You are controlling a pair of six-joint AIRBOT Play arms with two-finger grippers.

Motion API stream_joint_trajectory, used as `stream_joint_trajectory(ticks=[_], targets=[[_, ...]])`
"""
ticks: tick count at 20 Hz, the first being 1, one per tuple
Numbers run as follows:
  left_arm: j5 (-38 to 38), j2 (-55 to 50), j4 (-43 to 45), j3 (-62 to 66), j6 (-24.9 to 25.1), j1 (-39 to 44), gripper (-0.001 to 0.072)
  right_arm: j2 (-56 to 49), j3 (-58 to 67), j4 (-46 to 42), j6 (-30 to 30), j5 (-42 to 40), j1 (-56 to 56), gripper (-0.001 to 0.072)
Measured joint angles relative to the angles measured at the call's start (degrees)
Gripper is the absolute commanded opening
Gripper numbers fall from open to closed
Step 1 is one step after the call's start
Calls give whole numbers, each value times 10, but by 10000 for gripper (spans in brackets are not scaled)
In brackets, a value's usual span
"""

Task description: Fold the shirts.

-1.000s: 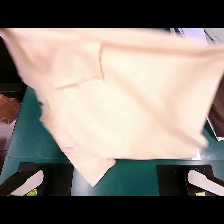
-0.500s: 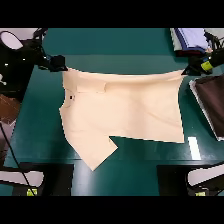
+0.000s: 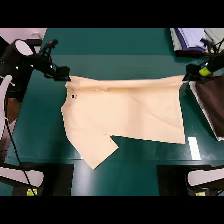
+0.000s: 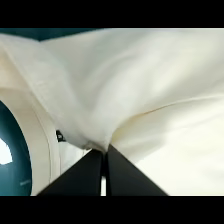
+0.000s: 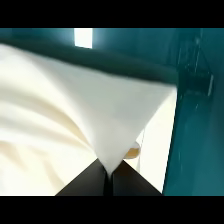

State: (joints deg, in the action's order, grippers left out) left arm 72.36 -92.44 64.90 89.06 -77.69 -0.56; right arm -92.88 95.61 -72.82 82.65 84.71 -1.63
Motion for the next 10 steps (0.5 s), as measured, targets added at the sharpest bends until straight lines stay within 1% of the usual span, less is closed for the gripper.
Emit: stream_joint_trajectory(ticks=[1, 2, 3, 4, 5, 6, 7, 10], targets=[[4, 0, 0, -18, 0, 0, 29, 10, -32, -6, -1, -12, 1, 17], [6, -1, 1, -35, 0, 0, 69, 18, -64, -9, -2, -23, 2, 20], [6, -1, 2, -52, 0, 0, 334, 25, -90, -10, -3, -34, 3, 98], [5, -1, 4, -65, -3, 0, 460, 30, -113, -13, -3, -43, 3, 349], [4, -1, 4, -77, -7, 0, 460, 32, -131, -14, -3, -49, 3, 463], [3, 0, 4, -85, -11, 0, 396, 36, -144, -13, -3, -55, 3, 462], [3, 4, 4, -90, -15, 1, 365, 39, -152, -9, -3, -58, 2, 461], [13, 43, 19, -103, -20, 1, 366, 71, -169, 2, -4, -61, -4, 460]])
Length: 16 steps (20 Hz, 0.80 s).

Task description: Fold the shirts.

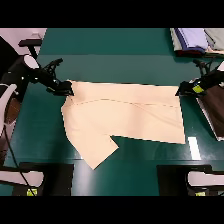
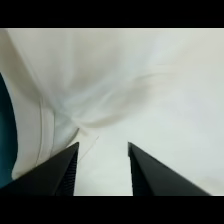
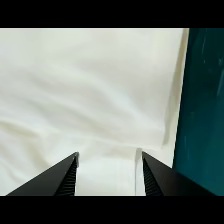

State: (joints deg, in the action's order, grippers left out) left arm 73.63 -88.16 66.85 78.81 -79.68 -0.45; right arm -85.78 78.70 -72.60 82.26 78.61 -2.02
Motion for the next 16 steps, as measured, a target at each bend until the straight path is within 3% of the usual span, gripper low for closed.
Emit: stream_joint_trajectory(ticks=[7, 12, 16], targets=[[41, 203, 56, -196, -37, 0, 366, 164, -116, 9, -2, 2, -36, 453], [44, 316, -2, -393, -55, 1, 366, 240, -177, 10, -3, -23, -49, 452], [25, 347, -42, -492, -58, 1, 366, 258, -189, 11, -3, -31, -51, 452]])
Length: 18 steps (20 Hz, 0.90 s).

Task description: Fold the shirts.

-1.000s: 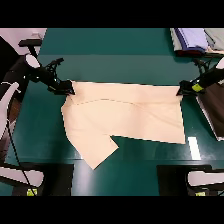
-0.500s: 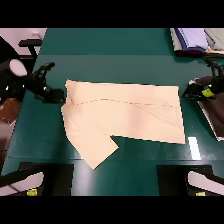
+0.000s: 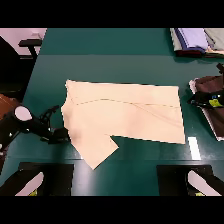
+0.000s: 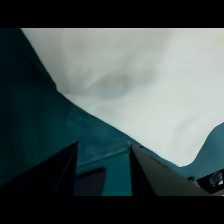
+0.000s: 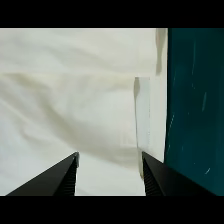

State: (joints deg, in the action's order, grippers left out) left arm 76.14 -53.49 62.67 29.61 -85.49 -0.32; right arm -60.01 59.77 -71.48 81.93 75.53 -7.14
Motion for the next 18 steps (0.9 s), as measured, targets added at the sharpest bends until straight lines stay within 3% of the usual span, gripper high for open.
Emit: stream_joint_trajectory(ticks=[8, 9, 10, 17, 18], targets=[[-81, 10, -83, -80, 2, 0, 348, 6, -4, 12, 0, -4, 0, 451], [-88, 10, -89, -84, 2, 0, 109, 6, -4, 12, 0, -4, 0, 451], [-100, 10, -89, -87, 3, 0, 27, 6, -4, 13, 0, -4, 0, 451], [-87, 19, -120, -52, 38, 0, 23, 11, -22, 1, -9, 30, -44, 469], [-81, 28, -119, -45, 40, 0, 23, 16, -40, -11, -10, 41, -61, 584]])
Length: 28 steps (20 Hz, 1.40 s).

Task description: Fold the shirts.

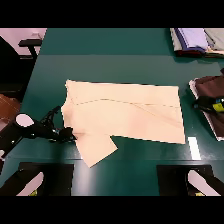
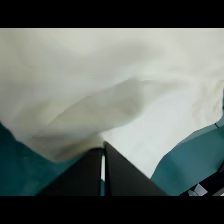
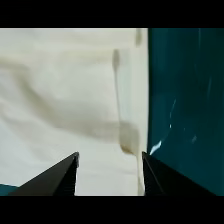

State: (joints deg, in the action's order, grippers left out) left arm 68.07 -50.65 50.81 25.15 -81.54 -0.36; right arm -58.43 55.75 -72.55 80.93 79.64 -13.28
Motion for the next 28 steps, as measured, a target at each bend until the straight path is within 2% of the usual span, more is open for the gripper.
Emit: stream_joint_trajectory(ticks=[1, 2, 3, 4, 7, 10, 11, 13, 14, 22, 28], targets=[[7, 11, 2, 6, 0, 0, 24, 5, -23, -10, -1, 9, -19, 633], [13, 24, 4, 11, 0, 0, 24, 8, -51, -21, -2, 18, -43, 631], [19, 37, 4, 16, 0, 0, 24, 9, -80, -28, -2, 23, -64, 619], [26, 47, 6, 18, 0, 0, 24, 7, -111, -32, -3, 27, -85, 566], [41, 64, 8, 23, 0, 0, 24, -13, -184, -19, -13, 24, -121, 549], [49, 71, 9, 25, 0, 0, 24, -40, -221, 14, -21, 3, -119, 349], [50, 73, 8, 26, 0, 0, 24, -48, -224, 23, -23, 0, -110, 228], [57, 74, 10, 32, -1, 0, 24, -59, -220, 27, -26, -14, -87, 50], [62, 74, 13, 40, -1, 0, 24, -60, -214, 24, -27, -22, -75, 18], [86, 37, 57, 186, 1, 0, 24, -28, -78, -17, -29, 16, 1, 17], [23, -140, 68, 345, 53, 0, 26, -153, 113, -23, -16, 6, 74, 17]])
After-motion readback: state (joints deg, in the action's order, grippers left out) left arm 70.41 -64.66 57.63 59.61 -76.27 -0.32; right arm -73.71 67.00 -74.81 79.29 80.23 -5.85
